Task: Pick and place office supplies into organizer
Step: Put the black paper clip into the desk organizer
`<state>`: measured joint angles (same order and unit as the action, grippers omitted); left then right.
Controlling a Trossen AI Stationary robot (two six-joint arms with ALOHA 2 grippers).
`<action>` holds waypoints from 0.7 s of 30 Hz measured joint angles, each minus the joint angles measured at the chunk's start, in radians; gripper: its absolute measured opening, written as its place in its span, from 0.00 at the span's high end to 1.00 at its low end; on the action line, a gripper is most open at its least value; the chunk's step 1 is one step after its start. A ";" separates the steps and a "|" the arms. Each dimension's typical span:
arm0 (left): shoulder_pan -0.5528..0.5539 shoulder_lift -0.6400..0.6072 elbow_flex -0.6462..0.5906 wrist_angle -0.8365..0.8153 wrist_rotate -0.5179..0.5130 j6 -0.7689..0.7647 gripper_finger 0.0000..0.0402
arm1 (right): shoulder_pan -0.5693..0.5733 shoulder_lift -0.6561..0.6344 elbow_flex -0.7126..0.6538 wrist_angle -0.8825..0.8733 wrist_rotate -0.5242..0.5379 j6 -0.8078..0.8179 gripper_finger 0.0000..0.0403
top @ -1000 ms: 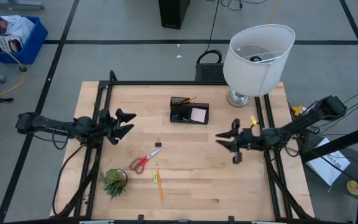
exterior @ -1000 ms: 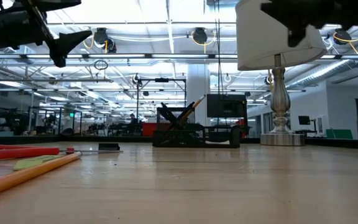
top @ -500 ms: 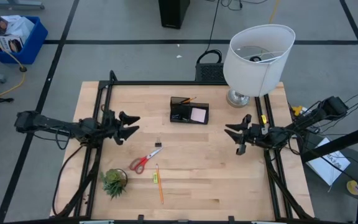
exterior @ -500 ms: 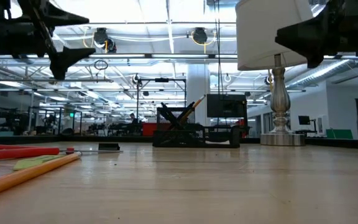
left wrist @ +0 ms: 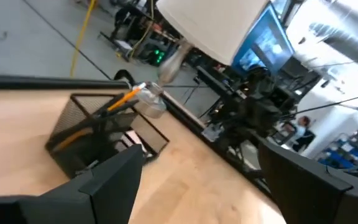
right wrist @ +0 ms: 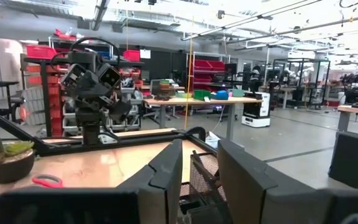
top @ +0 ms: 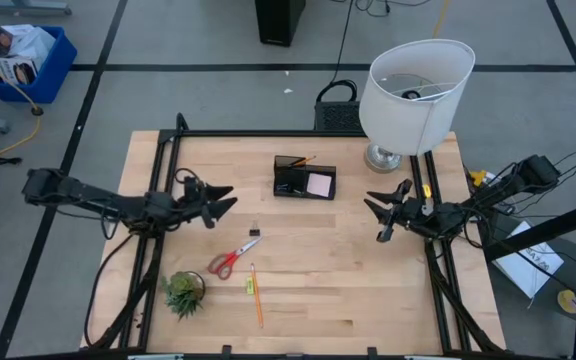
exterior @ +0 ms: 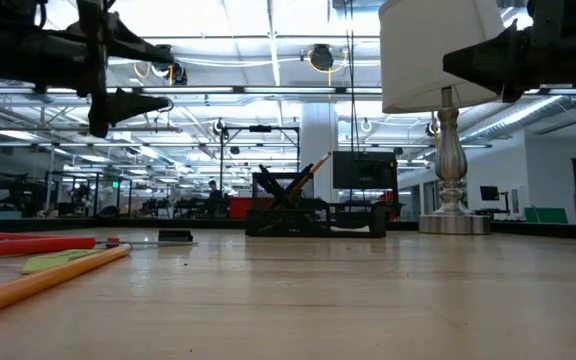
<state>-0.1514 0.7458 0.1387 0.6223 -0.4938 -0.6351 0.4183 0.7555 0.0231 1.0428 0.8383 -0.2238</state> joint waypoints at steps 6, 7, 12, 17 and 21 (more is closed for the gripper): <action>-0.026 0.051 0.035 0.019 0.041 -0.067 0.19 | 0.000 0.000 -0.001 0.000 -0.001 0.001 0.76; -0.028 0.061 0.036 0.042 0.039 -0.105 0.19 | 0.000 0.000 -0.001 0.000 -0.001 0.001 0.76; -0.075 0.141 0.037 0.112 -0.109 -0.231 0.19 | 0.000 0.000 -0.002 0.000 -0.001 0.002 0.77; -0.142 0.268 0.041 0.105 -0.242 -0.293 0.19 | 0.000 0.000 -0.002 0.000 -0.001 0.002 0.76; -0.191 0.383 0.094 0.087 -0.310 -0.302 0.19 | 0.000 0.000 -0.002 0.000 -0.001 0.002 0.76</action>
<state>-0.3423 1.1288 0.2327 0.7096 -0.8038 -0.9375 0.4183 0.7555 0.0212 1.0428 0.8371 -0.2222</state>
